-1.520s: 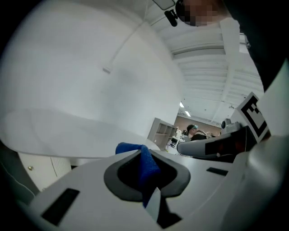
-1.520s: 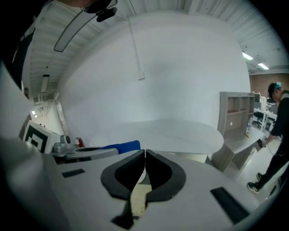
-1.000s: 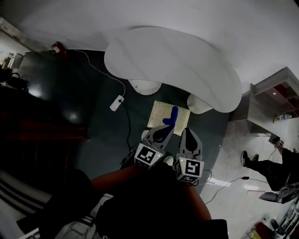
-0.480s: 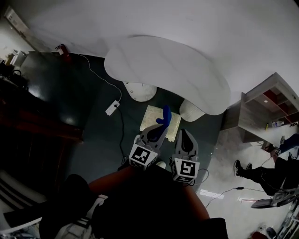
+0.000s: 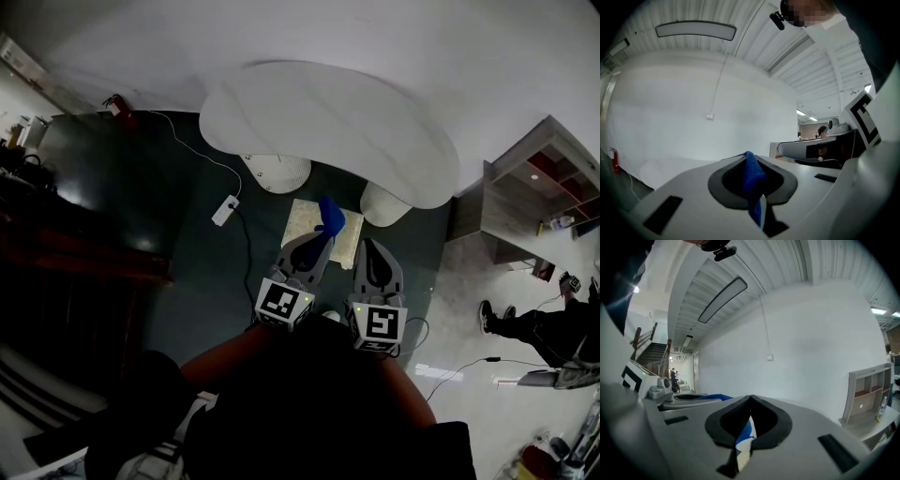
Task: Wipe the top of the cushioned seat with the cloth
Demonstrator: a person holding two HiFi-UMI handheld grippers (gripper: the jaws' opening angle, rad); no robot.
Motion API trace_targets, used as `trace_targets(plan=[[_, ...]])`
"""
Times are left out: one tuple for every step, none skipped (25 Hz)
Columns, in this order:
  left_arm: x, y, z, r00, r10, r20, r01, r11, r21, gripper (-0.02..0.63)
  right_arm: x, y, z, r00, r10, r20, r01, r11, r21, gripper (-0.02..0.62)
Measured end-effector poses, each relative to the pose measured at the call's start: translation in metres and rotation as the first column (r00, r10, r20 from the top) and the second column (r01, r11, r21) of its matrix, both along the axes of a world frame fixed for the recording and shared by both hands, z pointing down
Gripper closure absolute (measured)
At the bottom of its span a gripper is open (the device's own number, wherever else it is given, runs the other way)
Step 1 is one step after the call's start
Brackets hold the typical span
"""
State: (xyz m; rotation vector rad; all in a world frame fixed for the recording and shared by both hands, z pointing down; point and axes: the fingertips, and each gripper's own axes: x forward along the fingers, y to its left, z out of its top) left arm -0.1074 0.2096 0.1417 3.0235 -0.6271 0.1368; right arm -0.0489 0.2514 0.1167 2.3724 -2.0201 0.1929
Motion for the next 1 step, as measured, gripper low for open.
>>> trace_targets(plan=[[0.003, 0.0005, -0.0005, 1.0, 0.006, -0.007, -0.006, 1.0, 0.01, 0.571, 0.0018, -0.0014, -0.0019, 1.0, -0.003, -0.002, 0.003, 1.0, 0.006, 0.56]])
